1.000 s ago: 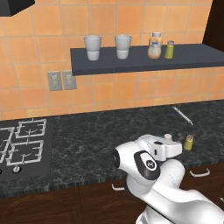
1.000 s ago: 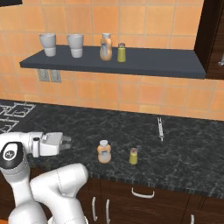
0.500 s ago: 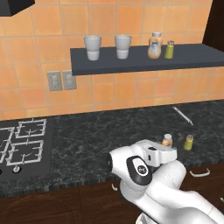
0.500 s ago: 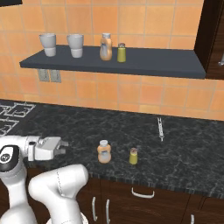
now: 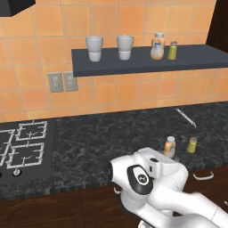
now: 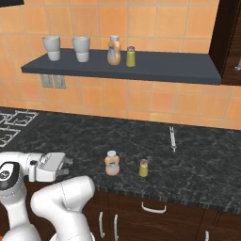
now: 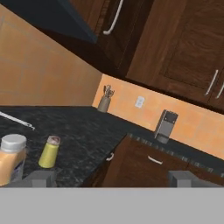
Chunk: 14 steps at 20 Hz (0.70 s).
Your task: Put the shaker and condiment bottle from the counter next to their counterparts in the cabinet.
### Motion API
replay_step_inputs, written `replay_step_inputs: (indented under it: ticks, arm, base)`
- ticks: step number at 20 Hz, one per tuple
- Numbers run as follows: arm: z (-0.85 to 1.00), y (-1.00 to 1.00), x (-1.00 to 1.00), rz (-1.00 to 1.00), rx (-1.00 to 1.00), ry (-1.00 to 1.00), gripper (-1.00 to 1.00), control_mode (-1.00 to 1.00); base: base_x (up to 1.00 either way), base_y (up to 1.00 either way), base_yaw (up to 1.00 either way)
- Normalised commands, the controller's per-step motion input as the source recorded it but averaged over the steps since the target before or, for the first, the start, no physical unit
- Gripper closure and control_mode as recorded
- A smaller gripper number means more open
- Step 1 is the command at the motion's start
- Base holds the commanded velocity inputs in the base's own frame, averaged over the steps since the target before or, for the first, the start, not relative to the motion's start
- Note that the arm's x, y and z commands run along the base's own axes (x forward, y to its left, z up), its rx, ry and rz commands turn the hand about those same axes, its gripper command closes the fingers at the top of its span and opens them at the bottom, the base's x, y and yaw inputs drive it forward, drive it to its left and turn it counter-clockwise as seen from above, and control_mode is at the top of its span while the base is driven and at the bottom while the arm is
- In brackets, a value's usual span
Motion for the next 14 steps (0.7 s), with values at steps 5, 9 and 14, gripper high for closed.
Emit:
replay_step_inputs:
  ticks: [5, 9, 14]
  arm:
    - [0.00, -0.51, 0.03, 0.00, 0.00, -0.01, -1.00, -1.00]
    - [0.00, -0.66, 0.12, 0.00, 0.00, 0.00, -1.00, -1.00]
    - [0.15, -0.02, -0.05, 0.00, -0.04, -0.02, -1.00, -1.00]
  base:
    - [0.00, 0.00, 0.00]
    - [0.00, 0.00, 0.00]
    - [0.00, 0.00, 0.00]
